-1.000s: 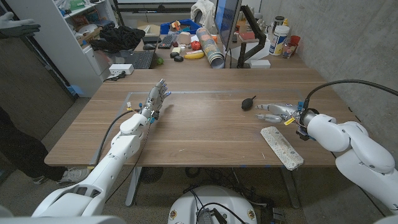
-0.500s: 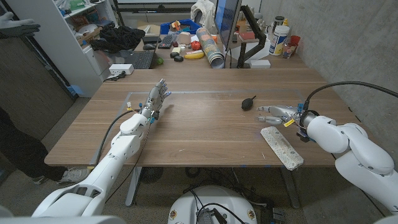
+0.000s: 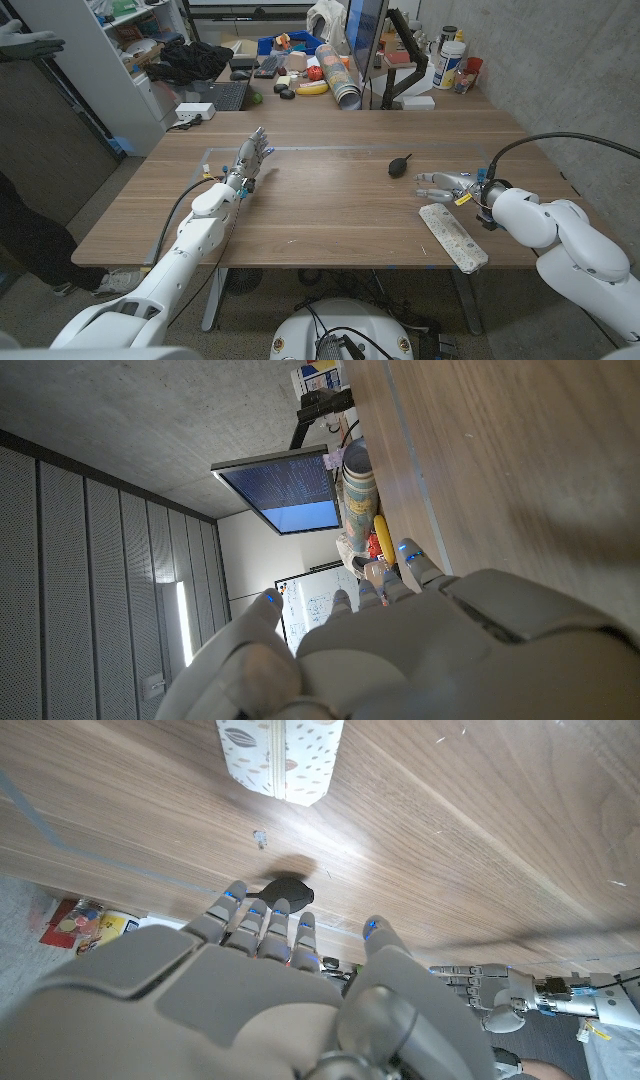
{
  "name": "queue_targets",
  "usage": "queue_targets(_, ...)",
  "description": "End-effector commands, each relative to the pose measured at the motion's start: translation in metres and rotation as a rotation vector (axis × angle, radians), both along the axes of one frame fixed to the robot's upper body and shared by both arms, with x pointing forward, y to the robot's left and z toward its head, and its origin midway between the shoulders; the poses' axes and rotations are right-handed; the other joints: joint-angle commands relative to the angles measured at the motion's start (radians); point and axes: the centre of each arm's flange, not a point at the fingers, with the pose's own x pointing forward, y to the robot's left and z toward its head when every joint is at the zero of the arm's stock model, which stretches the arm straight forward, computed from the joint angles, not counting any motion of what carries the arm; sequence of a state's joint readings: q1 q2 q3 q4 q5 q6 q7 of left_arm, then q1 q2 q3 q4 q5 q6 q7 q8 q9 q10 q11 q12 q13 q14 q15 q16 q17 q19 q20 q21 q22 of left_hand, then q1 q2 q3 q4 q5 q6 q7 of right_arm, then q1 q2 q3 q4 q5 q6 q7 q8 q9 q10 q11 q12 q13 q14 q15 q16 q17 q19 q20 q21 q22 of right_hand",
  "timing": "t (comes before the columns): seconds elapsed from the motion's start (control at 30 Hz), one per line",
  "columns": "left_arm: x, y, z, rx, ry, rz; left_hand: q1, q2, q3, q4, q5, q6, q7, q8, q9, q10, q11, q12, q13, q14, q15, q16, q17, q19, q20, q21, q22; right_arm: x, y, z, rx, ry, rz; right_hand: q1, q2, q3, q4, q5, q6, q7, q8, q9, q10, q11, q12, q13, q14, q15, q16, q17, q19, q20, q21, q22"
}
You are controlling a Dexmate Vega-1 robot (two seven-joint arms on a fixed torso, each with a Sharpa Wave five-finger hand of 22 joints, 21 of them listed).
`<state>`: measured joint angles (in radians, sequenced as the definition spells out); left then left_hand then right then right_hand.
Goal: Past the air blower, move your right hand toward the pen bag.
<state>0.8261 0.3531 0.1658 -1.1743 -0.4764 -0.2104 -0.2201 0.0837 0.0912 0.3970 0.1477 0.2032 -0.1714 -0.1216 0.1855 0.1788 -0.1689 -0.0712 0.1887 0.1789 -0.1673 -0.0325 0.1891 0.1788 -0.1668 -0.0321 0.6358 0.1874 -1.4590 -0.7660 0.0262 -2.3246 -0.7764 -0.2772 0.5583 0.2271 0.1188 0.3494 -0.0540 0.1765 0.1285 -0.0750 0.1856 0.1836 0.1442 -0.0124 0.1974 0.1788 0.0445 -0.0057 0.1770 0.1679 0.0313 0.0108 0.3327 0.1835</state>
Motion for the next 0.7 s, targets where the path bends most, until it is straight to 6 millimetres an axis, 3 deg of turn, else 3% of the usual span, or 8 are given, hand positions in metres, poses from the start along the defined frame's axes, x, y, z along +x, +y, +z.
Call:
queue_targets(0.03, -0.0003, 0.0022, -0.0015, 0.001, 0.003, -0.002, -0.003, 0.01, -0.004, -0.001, 0.004, -0.039, -0.003, 0.003, 0.004, -0.016, 0.008, 0.004, 0.002, -0.053, -0.008, 0.002, 0.002, -0.078, -0.008, -0.004, 0.002, 0.0018, 0.0001, -0.0035, 0.0, 0.017, -0.016, 0.015, -0.002, 0.003, -0.007, 0.002, -0.007, 0.001, 0.002, 0.003, -0.001, 0.002, 0.005, 0.004, -0.002, 0.002, 0.0, 0.001, 0.008, -0.002, -0.003, 0.004)
queue_targets(0.7, -0.0029, 0.0101, -0.0041, 0.004, 0.012, 0.013, -0.003, 0.011, -0.005, 0.0, 0.004, -0.04, -0.004, 0.003, 0.004, -0.016, 0.006, 0.004, 0.002, -0.052, -0.008, 0.002, 0.002, -0.077, -0.009, -0.006, 0.003, 0.011, -0.0003, -0.0054, -0.012, 0.031, -0.033, 0.022, -0.001, 0.003, -0.014, 0.001, -0.007, 0.0, 0.003, 0.003, -0.003, 0.002, 0.005, 0.004, -0.002, 0.001, 0.0, 0.002, 0.008, -0.001, -0.008, 0.004)
